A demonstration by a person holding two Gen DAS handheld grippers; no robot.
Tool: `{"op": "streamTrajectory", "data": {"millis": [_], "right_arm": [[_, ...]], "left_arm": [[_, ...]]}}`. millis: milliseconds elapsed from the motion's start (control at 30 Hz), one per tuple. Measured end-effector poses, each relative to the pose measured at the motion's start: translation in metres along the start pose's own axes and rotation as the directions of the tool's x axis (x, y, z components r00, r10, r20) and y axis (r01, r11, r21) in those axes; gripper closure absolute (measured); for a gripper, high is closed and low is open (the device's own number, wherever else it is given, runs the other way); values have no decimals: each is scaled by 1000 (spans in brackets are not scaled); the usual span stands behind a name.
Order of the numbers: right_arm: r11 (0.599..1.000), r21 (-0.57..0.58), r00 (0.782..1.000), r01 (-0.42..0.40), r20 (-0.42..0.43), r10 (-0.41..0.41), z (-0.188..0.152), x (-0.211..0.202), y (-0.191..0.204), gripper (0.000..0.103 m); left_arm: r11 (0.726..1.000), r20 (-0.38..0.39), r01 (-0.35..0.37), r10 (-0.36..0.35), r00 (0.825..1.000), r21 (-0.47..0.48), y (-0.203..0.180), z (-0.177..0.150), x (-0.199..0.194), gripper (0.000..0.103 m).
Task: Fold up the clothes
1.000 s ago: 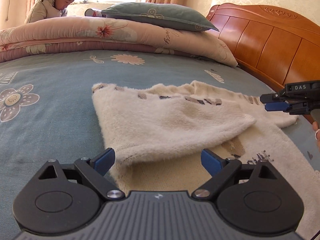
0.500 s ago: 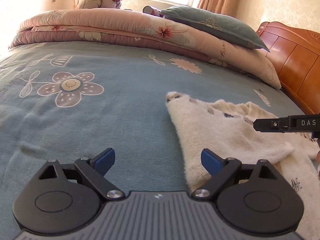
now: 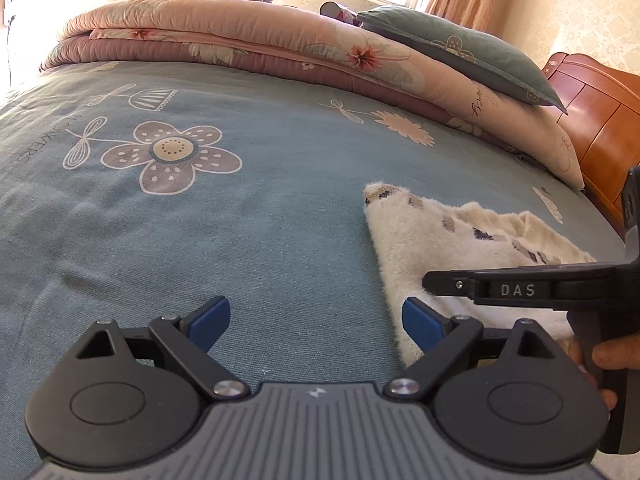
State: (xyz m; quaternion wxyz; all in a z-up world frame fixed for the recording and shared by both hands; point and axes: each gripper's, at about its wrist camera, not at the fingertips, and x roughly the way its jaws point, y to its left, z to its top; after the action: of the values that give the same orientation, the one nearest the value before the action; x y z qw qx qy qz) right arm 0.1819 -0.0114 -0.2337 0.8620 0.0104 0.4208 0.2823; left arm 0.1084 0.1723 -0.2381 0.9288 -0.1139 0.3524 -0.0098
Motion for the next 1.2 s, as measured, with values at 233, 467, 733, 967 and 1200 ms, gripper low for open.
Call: {"op": "streamTrajectory", "data": {"millis": [233,467,733,967,1200], "right_arm": [[999,-38,997,-39,-67,36,-16,2,11,69],[999,-33,999,-32,16,33,7,-11,11,69],[995,-16,995,98,22,-98,32,43,7,69],[996,-17,994,88,64,-87,37,38,8,68],[987,-7,985,161,66,-160,56,64,5,67]], "left_arm": [[1000,-4,-24,24,1000,-19,6,1,0,10],[998,8,-42,43,999,-41,15,3,-3,10],[997,13,-49,50,999,-67,22,5,-6,10],[997,12,-40,41,999,-67,21,5,-6,10],[997,7,-46,46,999,-67,22,6,-6,10]]}}
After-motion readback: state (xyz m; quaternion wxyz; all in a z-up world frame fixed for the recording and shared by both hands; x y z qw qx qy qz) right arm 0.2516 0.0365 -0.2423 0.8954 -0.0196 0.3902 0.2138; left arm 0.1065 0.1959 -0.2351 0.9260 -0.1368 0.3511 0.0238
